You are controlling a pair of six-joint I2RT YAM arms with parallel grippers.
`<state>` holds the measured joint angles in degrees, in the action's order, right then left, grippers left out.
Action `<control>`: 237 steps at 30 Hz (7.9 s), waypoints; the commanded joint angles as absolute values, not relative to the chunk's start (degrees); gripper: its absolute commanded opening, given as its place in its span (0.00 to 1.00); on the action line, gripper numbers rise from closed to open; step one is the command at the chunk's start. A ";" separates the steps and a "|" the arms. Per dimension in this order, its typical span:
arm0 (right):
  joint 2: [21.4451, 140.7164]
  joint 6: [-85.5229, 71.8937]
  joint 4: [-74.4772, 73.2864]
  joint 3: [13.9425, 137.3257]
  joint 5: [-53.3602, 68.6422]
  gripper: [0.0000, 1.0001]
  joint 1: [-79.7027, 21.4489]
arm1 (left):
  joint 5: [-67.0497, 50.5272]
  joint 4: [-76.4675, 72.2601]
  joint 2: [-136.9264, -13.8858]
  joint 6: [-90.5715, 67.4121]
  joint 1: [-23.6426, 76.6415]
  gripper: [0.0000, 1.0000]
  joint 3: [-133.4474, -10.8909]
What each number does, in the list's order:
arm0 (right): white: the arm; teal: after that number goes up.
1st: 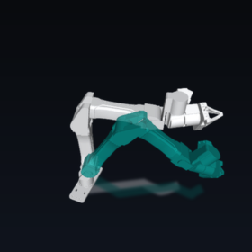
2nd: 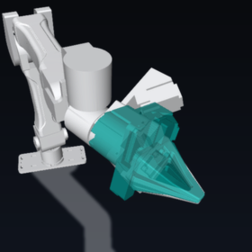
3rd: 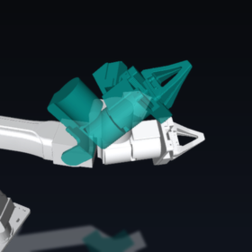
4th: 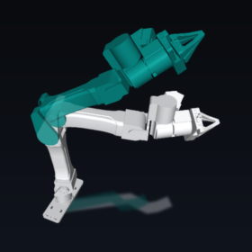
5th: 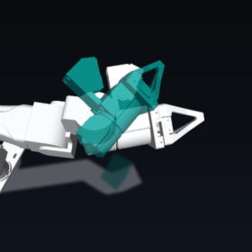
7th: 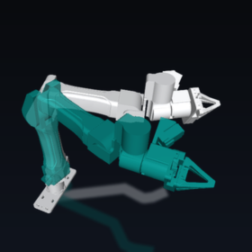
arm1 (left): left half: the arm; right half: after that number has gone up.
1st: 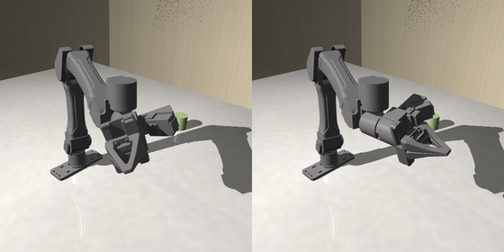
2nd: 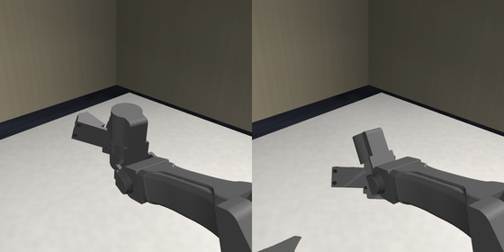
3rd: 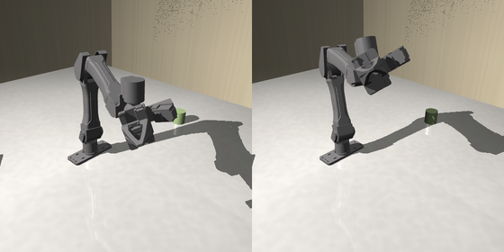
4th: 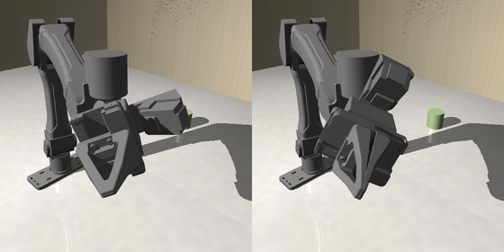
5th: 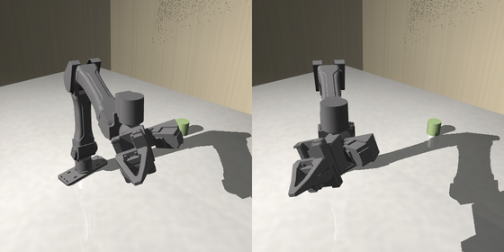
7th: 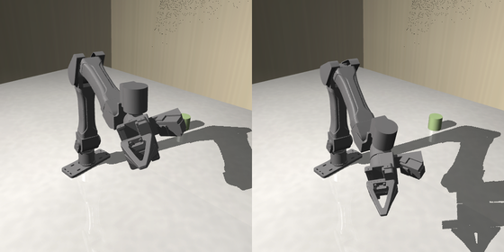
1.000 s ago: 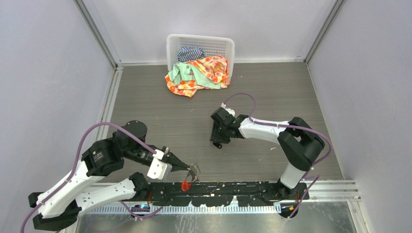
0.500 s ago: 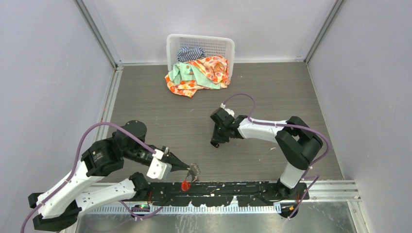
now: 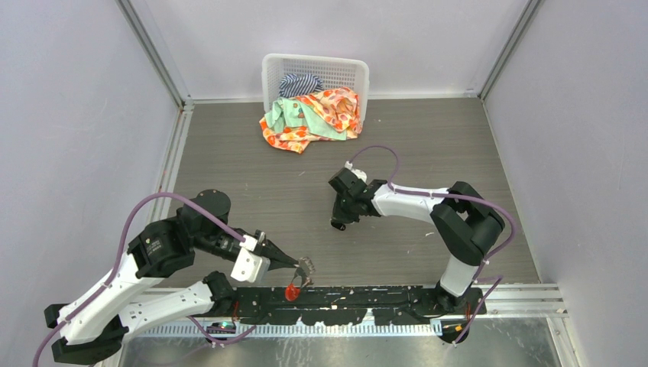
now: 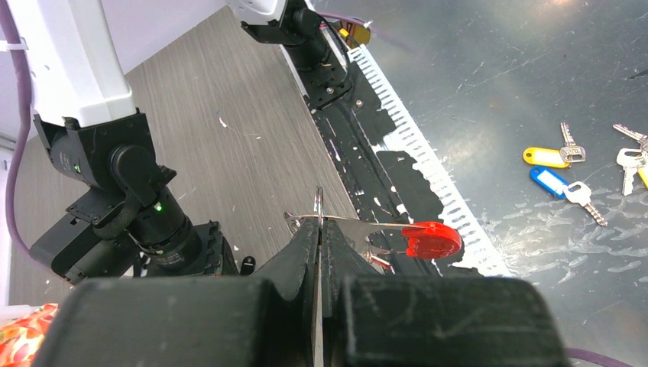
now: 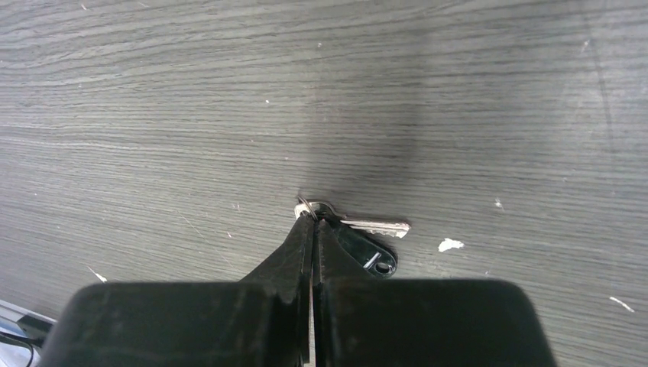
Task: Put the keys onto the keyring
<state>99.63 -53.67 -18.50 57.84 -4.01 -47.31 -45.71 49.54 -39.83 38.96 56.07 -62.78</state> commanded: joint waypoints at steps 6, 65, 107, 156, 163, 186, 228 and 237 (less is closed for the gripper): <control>87.99 -40.89 -4.23 52.57 -3.25 0.01 -48.29 | -47.82 47.10 -39.45 37.32 55.68 0.00 -63.95; 98.94 -37.05 -6.12 54.89 -4.95 0.43 -48.85 | -47.71 45.95 -38.86 36.84 55.29 0.00 -63.20; 92.14 -28.13 -2.62 53.12 1.74 0.01 -49.19 | -47.53 46.67 -38.31 36.25 54.64 0.00 -62.90; 65.49 18.46 -39.21 79.87 48.40 0.01 -58.17 | -55.86 49.00 -51.06 47.32 55.01 0.00 -66.36; 67.25 20.38 -39.88 80.57 46.02 0.01 -61.19 | -55.63 47.82 -51.50 46.90 55.02 0.00 -66.20; 70.77 20.10 -38.27 82.06 45.16 0.01 -63.86 | -55.70 45.35 -49.67 45.00 55.02 0.00 -63.85; 70.40 19.97 -36.77 79.90 49.48 0.01 -63.89 | -55.55 43.62 -49.49 43.28 55.02 0.00 -63.48; 70.58 19.45 -34.93 79.55 49.20 0.01 -63.81 | -55.55 43.17 -49.44 42.99 55.02 0.00 -63.23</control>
<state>70.87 19.75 -38.20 79.68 48.21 -63.59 -54.96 46.17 -50.24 43.64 55.00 -63.44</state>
